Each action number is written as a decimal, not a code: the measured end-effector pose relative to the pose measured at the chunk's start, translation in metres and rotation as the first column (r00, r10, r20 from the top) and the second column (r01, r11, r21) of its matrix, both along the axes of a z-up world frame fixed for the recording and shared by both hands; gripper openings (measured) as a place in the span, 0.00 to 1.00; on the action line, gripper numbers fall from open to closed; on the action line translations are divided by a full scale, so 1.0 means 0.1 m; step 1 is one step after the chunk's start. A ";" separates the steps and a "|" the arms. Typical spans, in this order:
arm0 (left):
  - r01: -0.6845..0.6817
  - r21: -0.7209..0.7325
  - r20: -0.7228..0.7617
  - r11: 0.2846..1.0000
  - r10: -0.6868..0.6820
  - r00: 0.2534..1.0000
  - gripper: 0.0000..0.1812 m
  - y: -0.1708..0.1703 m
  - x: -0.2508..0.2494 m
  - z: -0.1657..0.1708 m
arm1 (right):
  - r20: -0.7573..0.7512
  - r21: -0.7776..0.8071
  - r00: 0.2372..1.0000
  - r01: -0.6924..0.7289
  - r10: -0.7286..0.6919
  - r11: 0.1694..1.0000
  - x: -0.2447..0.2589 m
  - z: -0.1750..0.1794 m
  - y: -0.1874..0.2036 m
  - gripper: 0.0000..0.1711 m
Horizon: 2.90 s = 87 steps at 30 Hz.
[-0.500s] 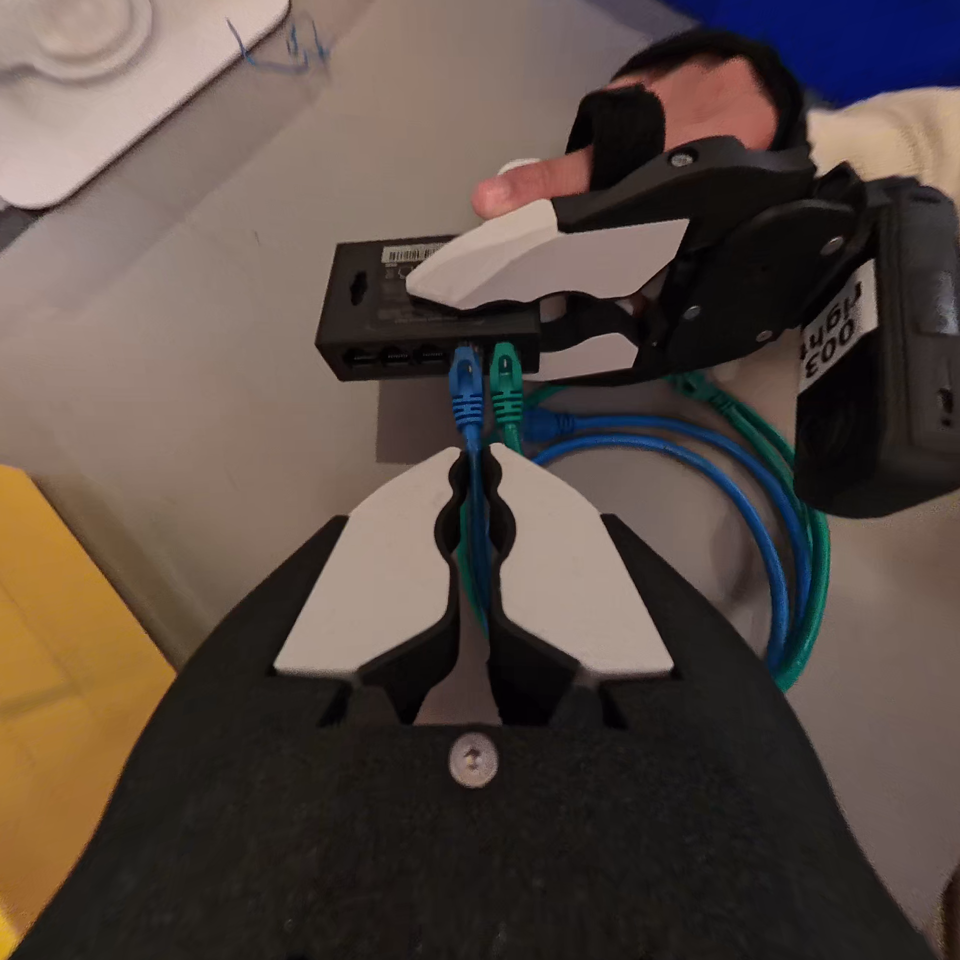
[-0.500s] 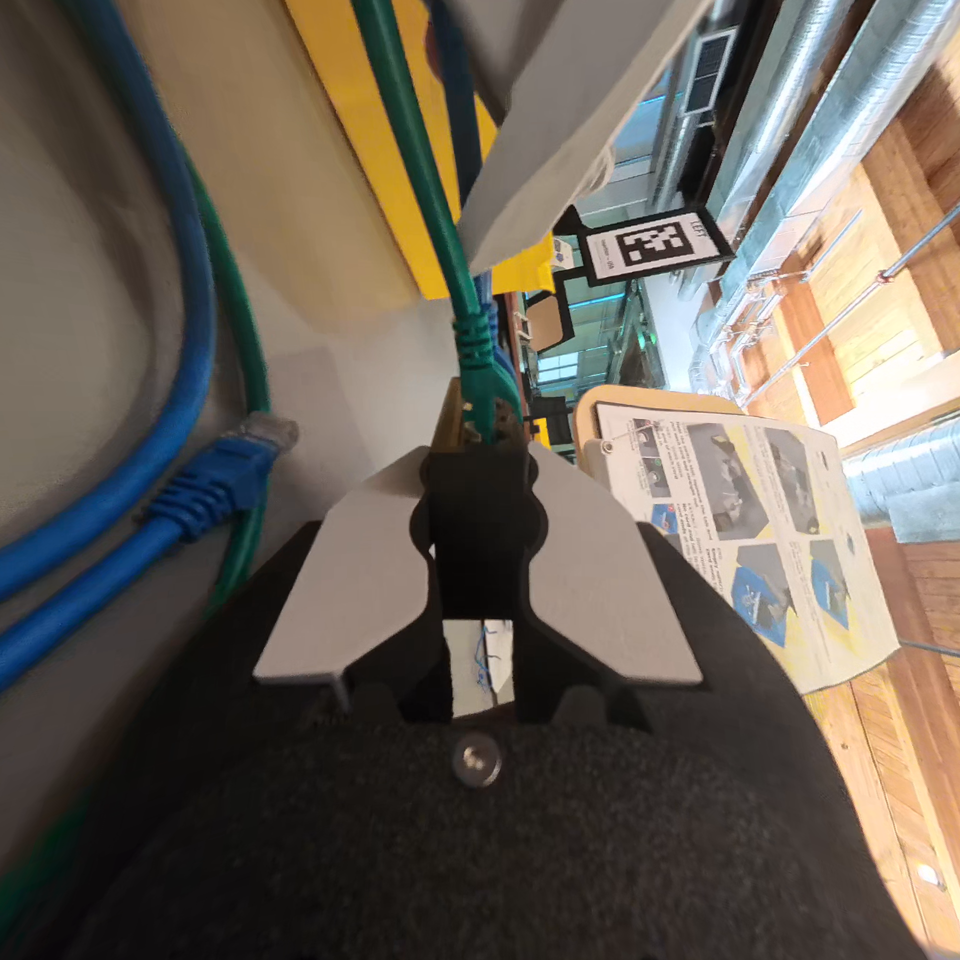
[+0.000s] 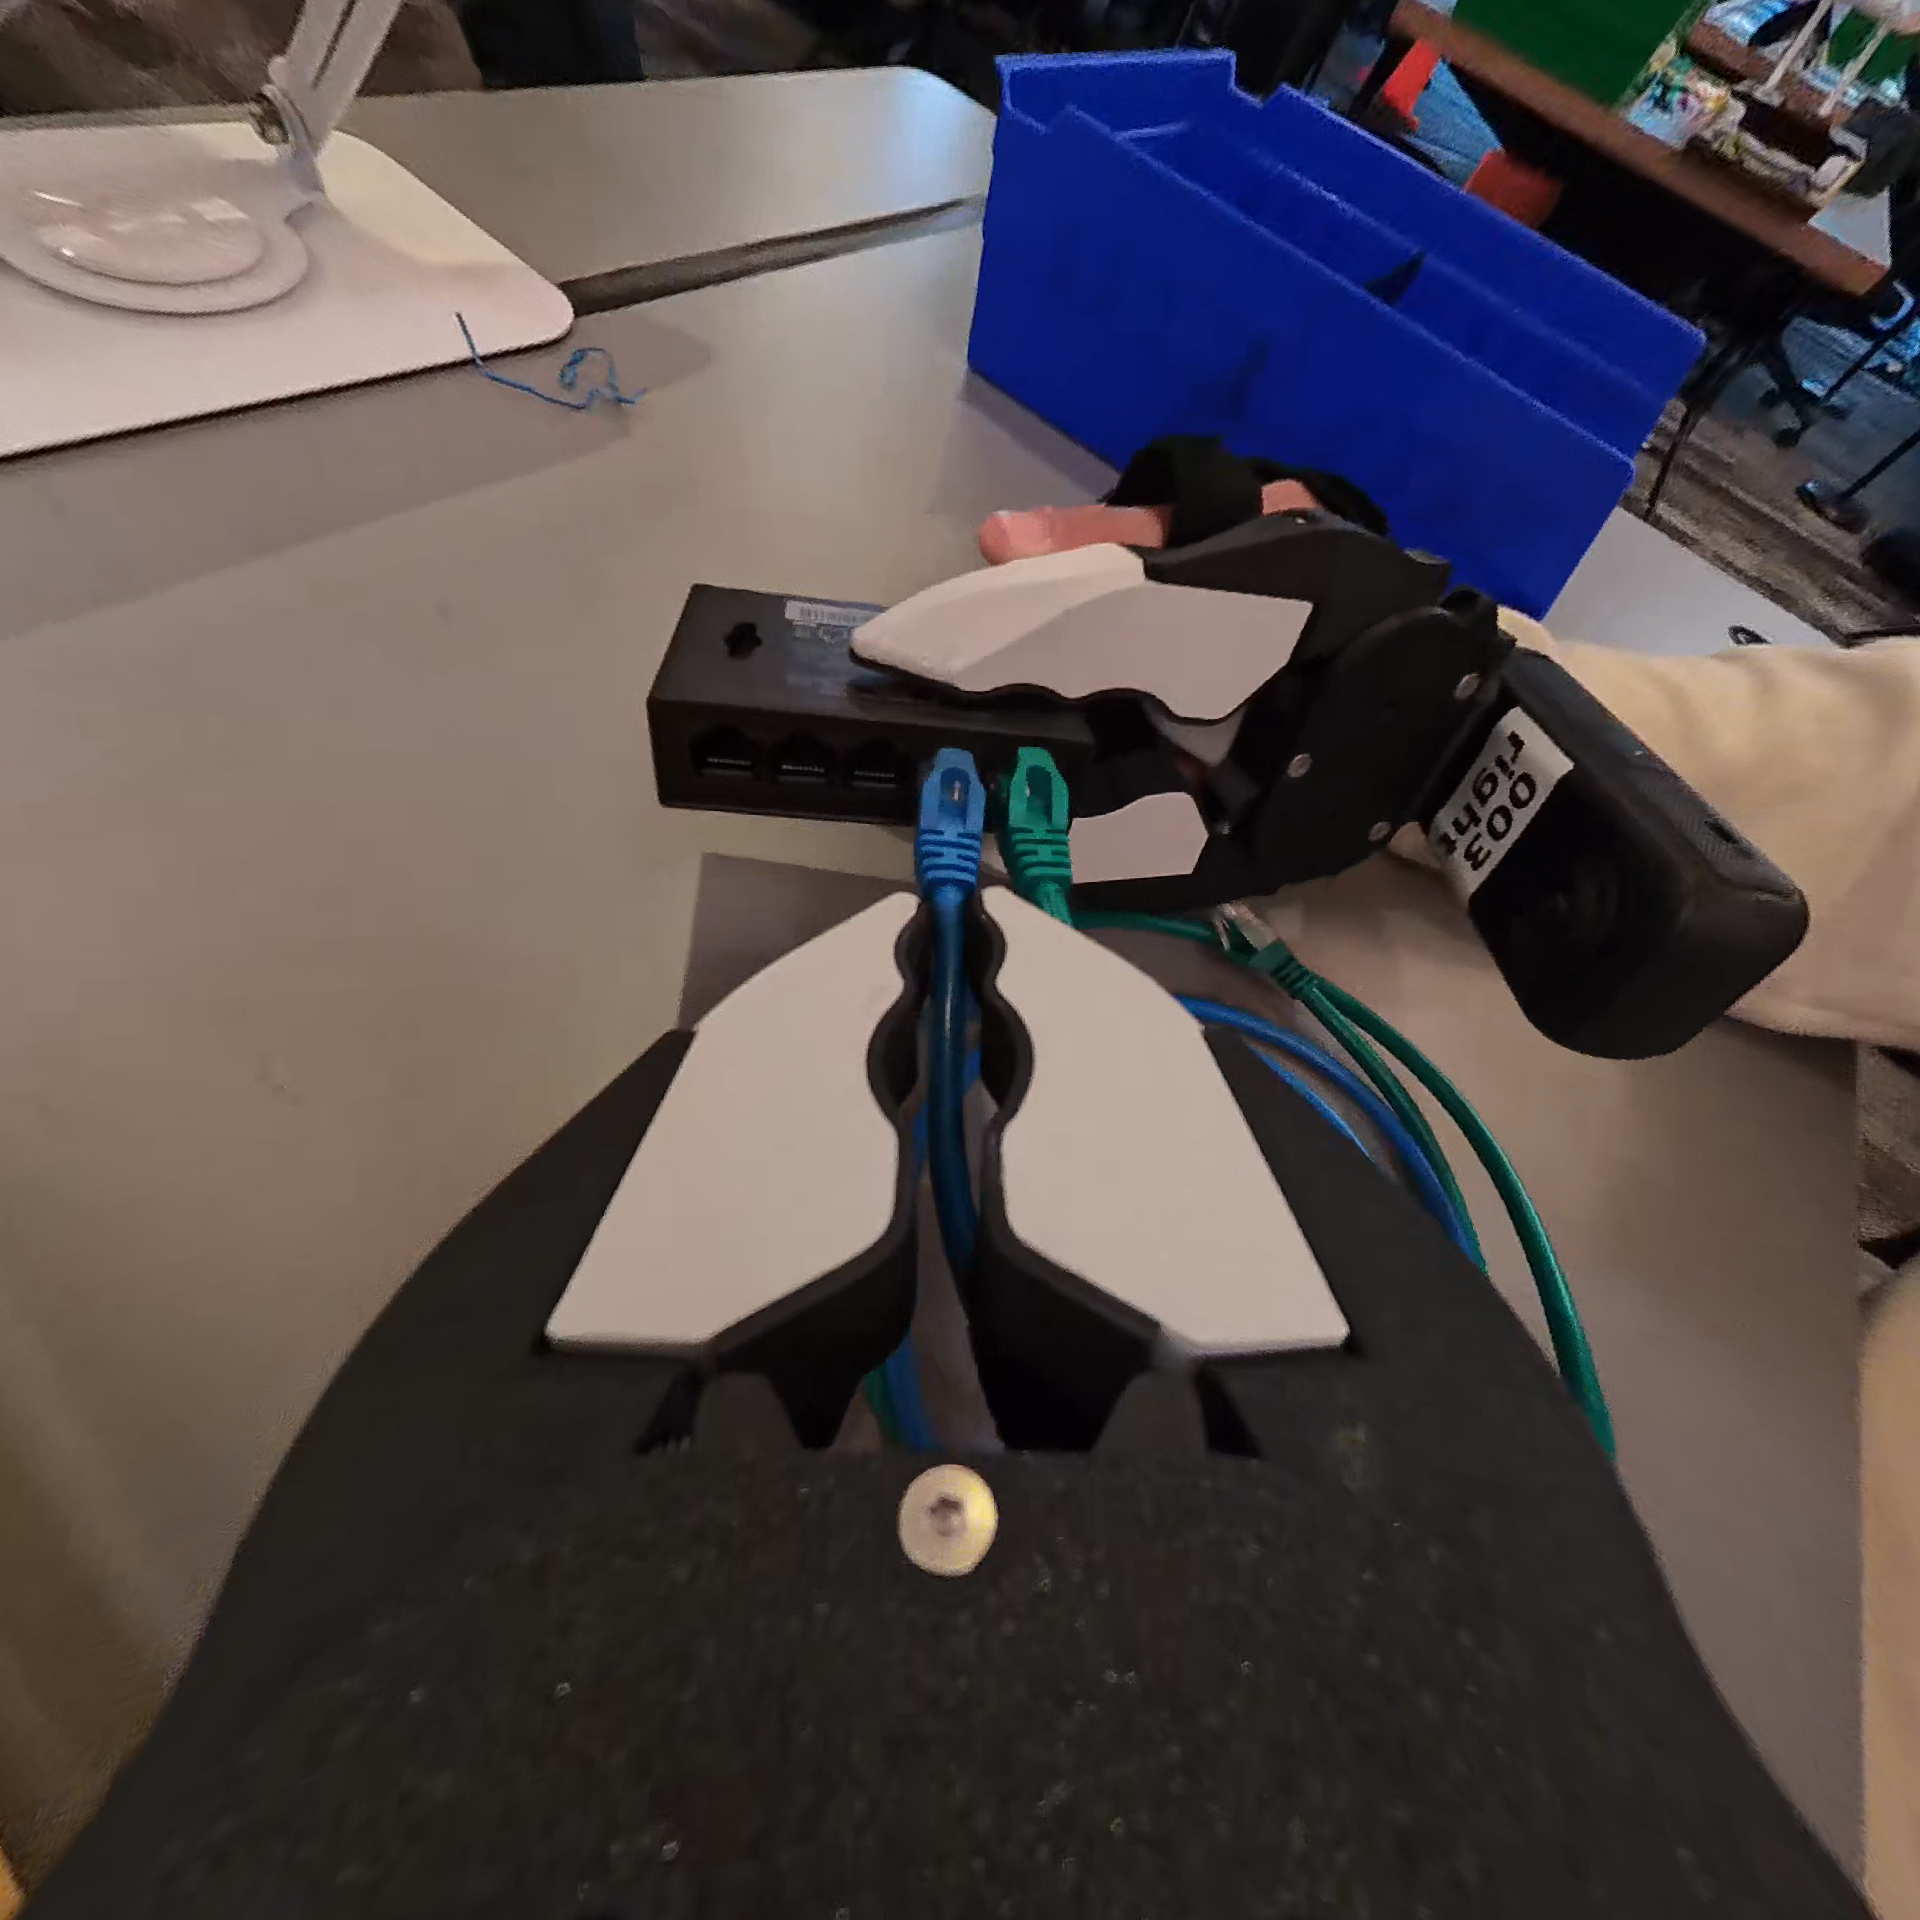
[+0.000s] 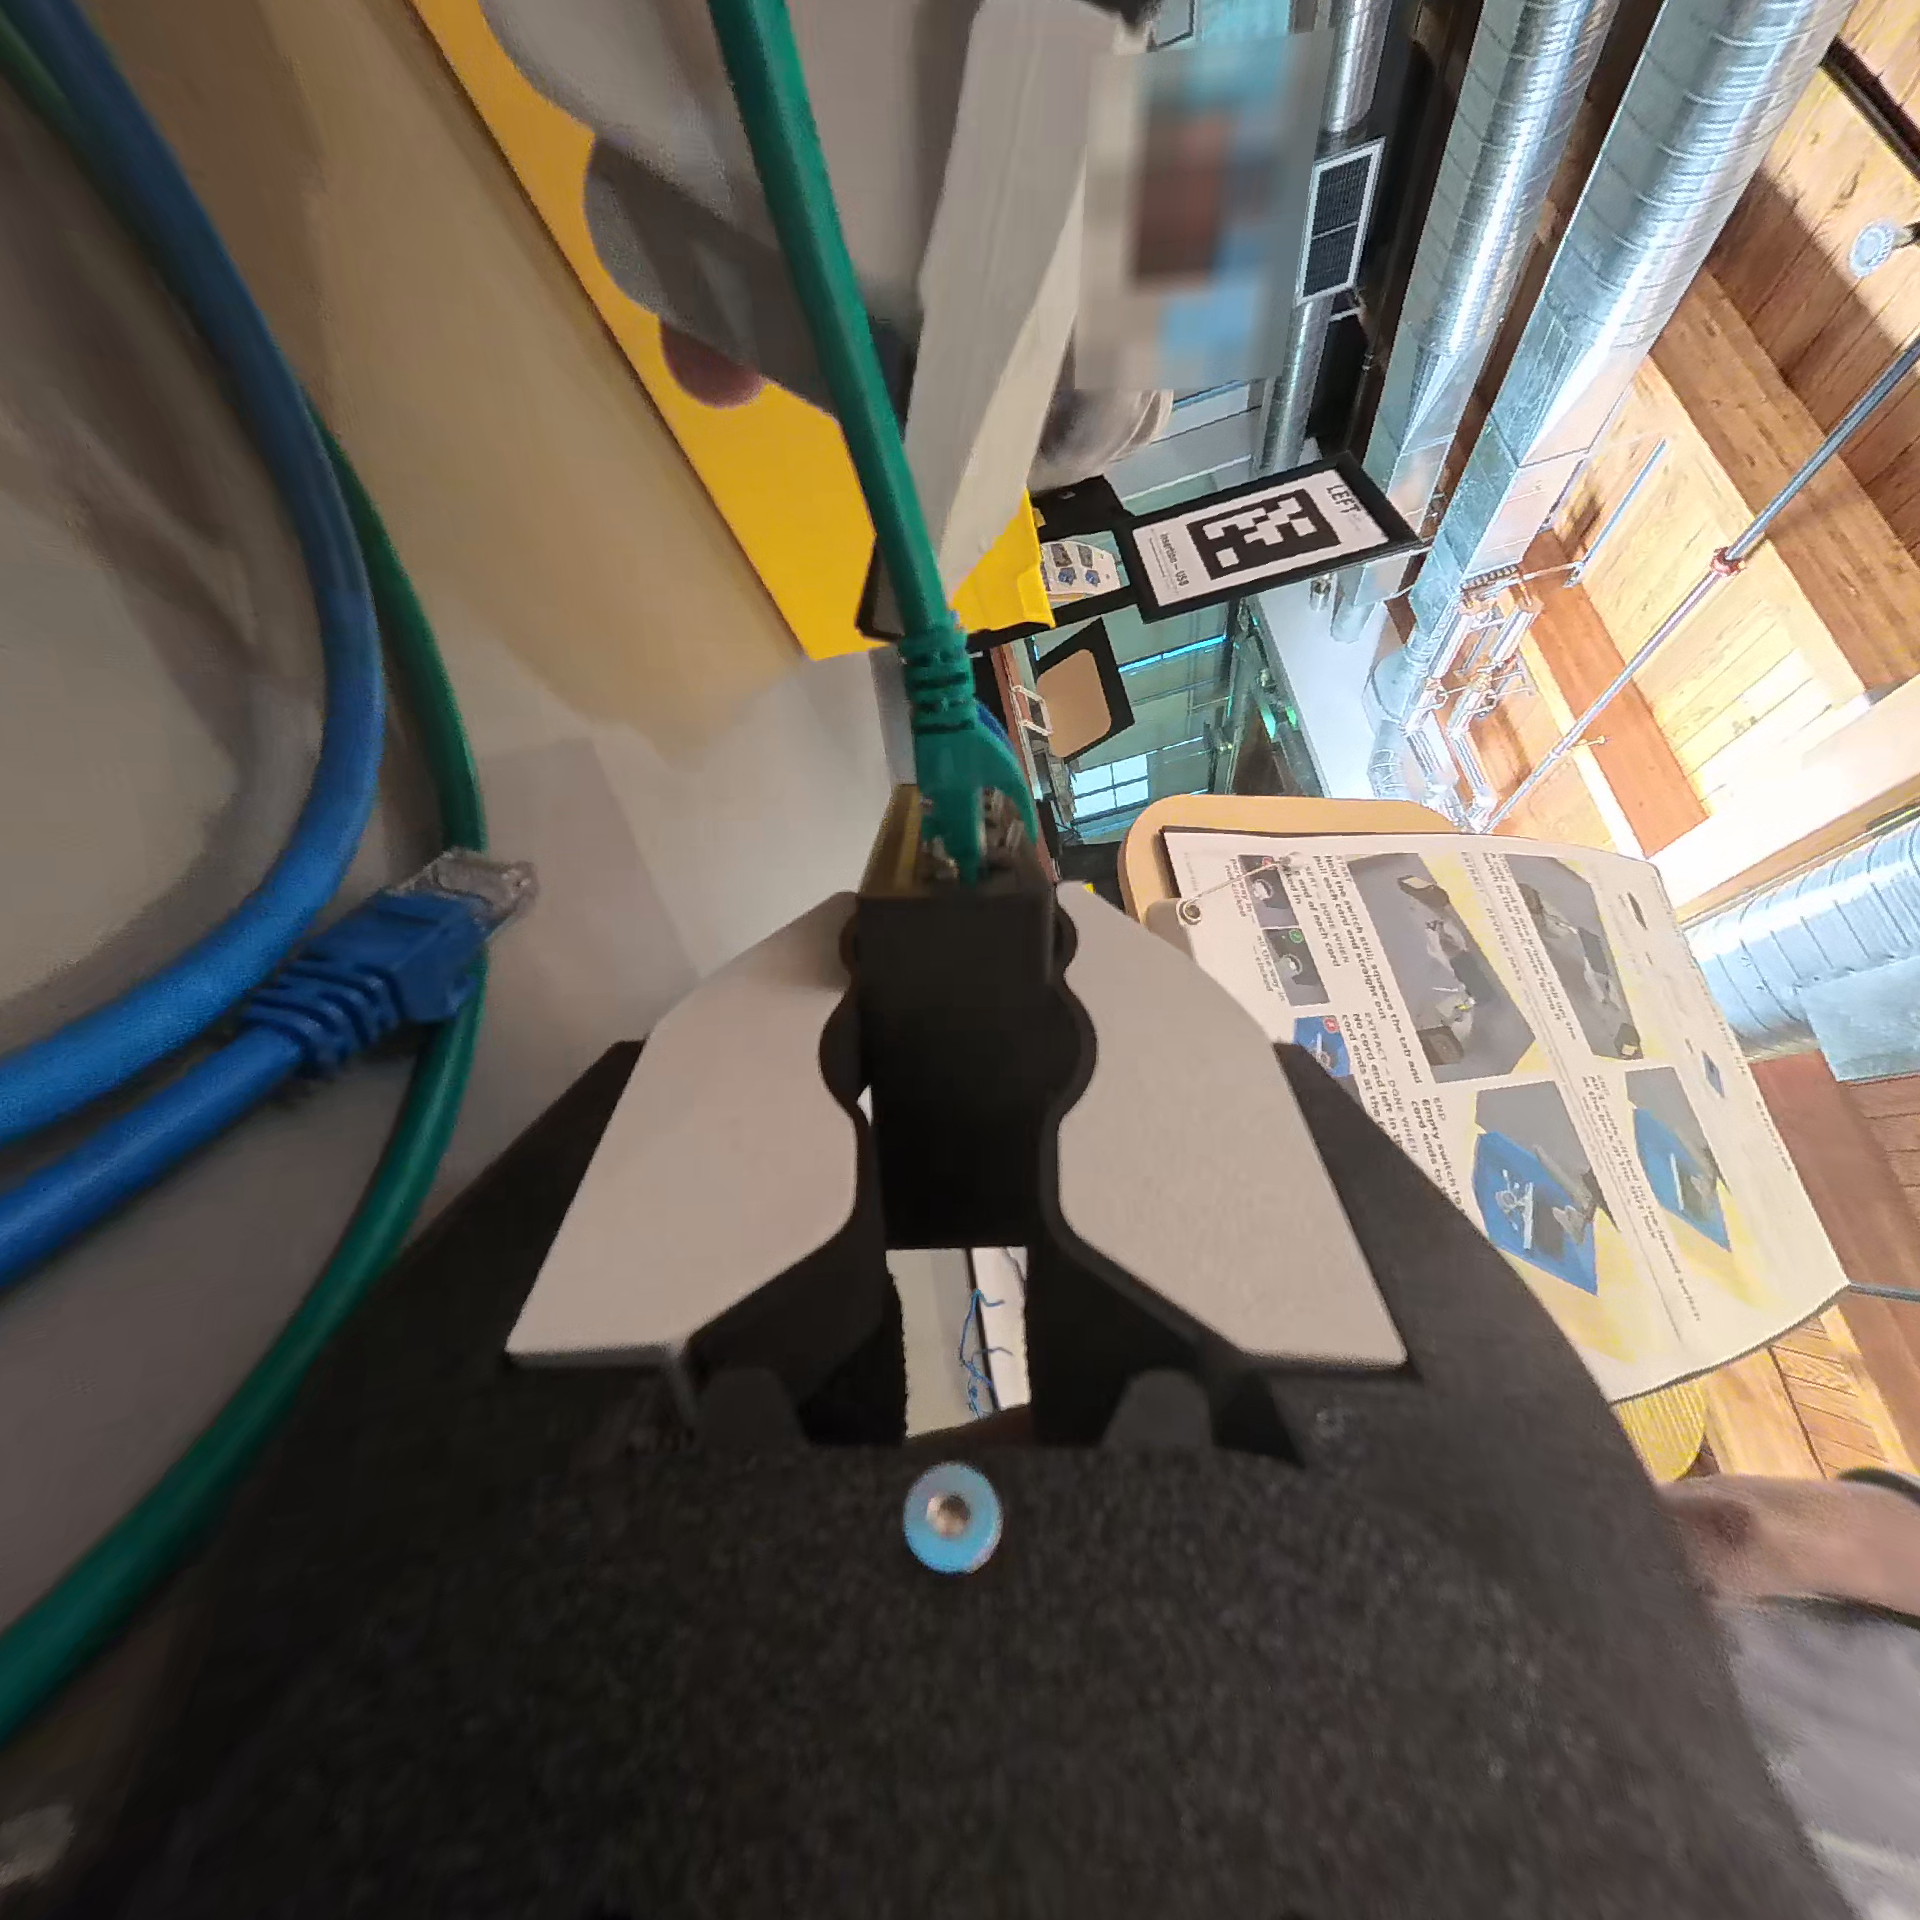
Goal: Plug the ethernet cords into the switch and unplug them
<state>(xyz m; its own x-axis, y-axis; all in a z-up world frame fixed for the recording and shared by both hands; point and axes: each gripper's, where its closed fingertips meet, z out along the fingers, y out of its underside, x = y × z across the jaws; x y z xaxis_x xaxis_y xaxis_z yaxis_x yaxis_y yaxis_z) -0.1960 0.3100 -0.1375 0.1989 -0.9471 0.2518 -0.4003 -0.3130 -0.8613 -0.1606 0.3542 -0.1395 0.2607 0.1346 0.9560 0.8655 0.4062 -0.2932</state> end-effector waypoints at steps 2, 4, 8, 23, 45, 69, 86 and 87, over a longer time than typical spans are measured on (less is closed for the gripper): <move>-0.004 0.035 0.006 0.999 0.004 1.000 0.03 -0.01 0.01 0.01 | -0.012 -0.008 1.000 -0.009 0.009 1.000 0.00 0.00 0.00 0.17; 0.008 0.076 -0.013 0.997 -0.007 1.000 0.03 -0.03 0.00 0.01 | -0.013 -0.013 0.999 -0.035 0.035 0.999 -0.02 -0.01 -0.03 0.17; 0.026 0.090 -0.020 0.996 -0.024 1.000 0.03 -0.06 0.03 0.03 | -0.032 -0.039 0.999 -0.040 0.038 0.998 -0.02 -0.02 -0.02 0.17; 0.033 0.107 -0.008 0.994 -0.033 0.999 0.02 -0.11 0.10 0.08 | -0.050 -0.065 0.999 -0.010 0.007 0.998 -0.01 -0.04 -0.01 0.16; -0.171 0.323 -0.220 0.931 0.250 0.943 0.03 -0.13 0.15 0.03 | -0.073 -0.092 0.995 0.068 -0.075 0.993 0.07 -0.03 0.00 0.17; -0.173 0.305 -0.198 0.937 0.240 0.950 0.03 -0.02 0.14 -0.07 | -0.057 -0.158 0.995 0.066 -0.076 0.985 0.05 -0.15 -0.01 0.17; -0.545 0.148 0.083 0.826 0.538 0.839 0.19 -0.62 -1.94 0.24 | -0.022 -0.129 0.996 0.080 -0.083 0.988 0.04 -0.16 0.00 0.17; -0.583 0.191 0.051 0.790 0.585 0.809 0.19 -0.49 -2.08 0.24 | -0.014 -0.131 0.997 0.080 -0.082 0.988 0.04 -0.18 0.00 0.17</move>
